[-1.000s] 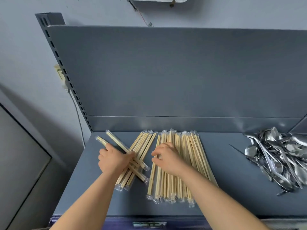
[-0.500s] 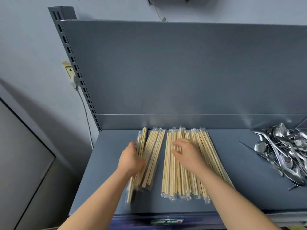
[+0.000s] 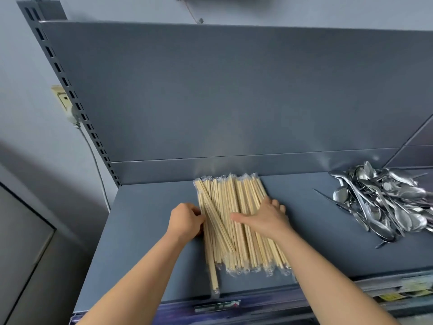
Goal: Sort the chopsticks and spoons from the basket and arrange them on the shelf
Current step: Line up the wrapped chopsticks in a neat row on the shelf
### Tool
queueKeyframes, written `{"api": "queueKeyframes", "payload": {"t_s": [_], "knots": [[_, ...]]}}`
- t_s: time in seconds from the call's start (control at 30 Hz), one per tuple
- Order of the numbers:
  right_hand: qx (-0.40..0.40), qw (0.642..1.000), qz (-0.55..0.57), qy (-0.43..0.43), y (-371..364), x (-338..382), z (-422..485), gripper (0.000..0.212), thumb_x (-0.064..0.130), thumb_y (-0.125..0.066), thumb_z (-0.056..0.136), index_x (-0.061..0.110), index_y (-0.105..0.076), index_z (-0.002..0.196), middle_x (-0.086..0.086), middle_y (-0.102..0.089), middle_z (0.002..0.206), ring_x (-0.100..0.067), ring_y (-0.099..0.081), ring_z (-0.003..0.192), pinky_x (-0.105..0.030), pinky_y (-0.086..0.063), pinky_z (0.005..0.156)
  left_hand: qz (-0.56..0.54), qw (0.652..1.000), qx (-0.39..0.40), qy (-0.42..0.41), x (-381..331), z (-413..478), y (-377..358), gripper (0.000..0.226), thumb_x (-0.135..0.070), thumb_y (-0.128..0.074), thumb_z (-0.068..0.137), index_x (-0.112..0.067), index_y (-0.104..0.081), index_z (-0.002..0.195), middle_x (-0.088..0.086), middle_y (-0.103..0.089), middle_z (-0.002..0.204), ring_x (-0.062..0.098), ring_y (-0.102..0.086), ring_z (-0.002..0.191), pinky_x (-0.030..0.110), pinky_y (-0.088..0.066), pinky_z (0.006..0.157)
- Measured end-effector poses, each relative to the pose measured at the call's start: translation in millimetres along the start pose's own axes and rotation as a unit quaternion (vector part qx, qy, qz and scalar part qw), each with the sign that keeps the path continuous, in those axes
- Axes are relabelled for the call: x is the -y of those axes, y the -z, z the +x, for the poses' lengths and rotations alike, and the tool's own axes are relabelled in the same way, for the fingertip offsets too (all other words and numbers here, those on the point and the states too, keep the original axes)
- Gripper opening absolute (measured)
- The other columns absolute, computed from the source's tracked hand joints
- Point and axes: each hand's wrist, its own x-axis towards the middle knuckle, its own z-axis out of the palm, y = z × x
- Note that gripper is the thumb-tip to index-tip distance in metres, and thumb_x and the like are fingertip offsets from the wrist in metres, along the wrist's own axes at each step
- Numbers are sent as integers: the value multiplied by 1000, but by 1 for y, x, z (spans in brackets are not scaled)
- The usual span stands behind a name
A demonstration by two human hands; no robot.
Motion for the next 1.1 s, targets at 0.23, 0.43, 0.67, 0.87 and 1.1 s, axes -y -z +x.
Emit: {"api": "queueKeyframes", "payload": {"t_s": [0.23, 0.43, 0.67, 0.87, 1.1], "knots": [[38, 998, -54, 2, -14, 29, -11, 170, 99, -48, 20, 14, 17, 151, -23, 4, 160, -39, 0, 147, -61, -9, 115, -40, 996, 58, 48, -17, -1, -4, 12, -11, -66, 89, 0, -69, 87, 17, -73, 78, 29, -73, 70, 34, -61, 69], [51, 992, -112, 32, -28, 39, -10, 160, 84, -68, 38, 16, 28, 146, -30, 13, 156, -45, 9, 145, -69, -6, 109, 30, 993, 104, 37, -16, 4, 9, 17, -23, -61, 92, -10, -71, 86, 11, -67, 77, 24, -63, 69, 34, -58, 75], [61, 968, -119, 212, -19, 30, 6, 147, 64, -76, 48, 18, 18, 151, -8, 1, 163, -26, -5, 149, -44, -12, 118, 56, 987, -77, -131, 14, 19, 29, 37, -34, -62, 90, -18, -60, 123, 4, -59, 121, 23, -56, 107, 34, -45, 92], [126, 899, -219, 358, -6, 58, 28, 131, 53, -84, 56, 25, -2, 154, 5, -11, 163, -12, -12, 148, -39, 0, 120, 266, 936, -96, -209, 42, 28, 38, 57, -61, -41, 92, -34, -41, 142, -6, -37, 151, 22, -25, 143, 45, -14, 117], [65, 857, -321, 399, 8, 83, 47, 132, 57, -85, 52, 32, -5, 154, 2, -14, 162, -15, -15, 148, -51, 2, 119, 86, 982, -59, -156, 50, 34, 36, 43, -43, -44, 98, -23, -55, 134, -3, -48, 142, 19, -43, 131, 29, -32, 108]]}}
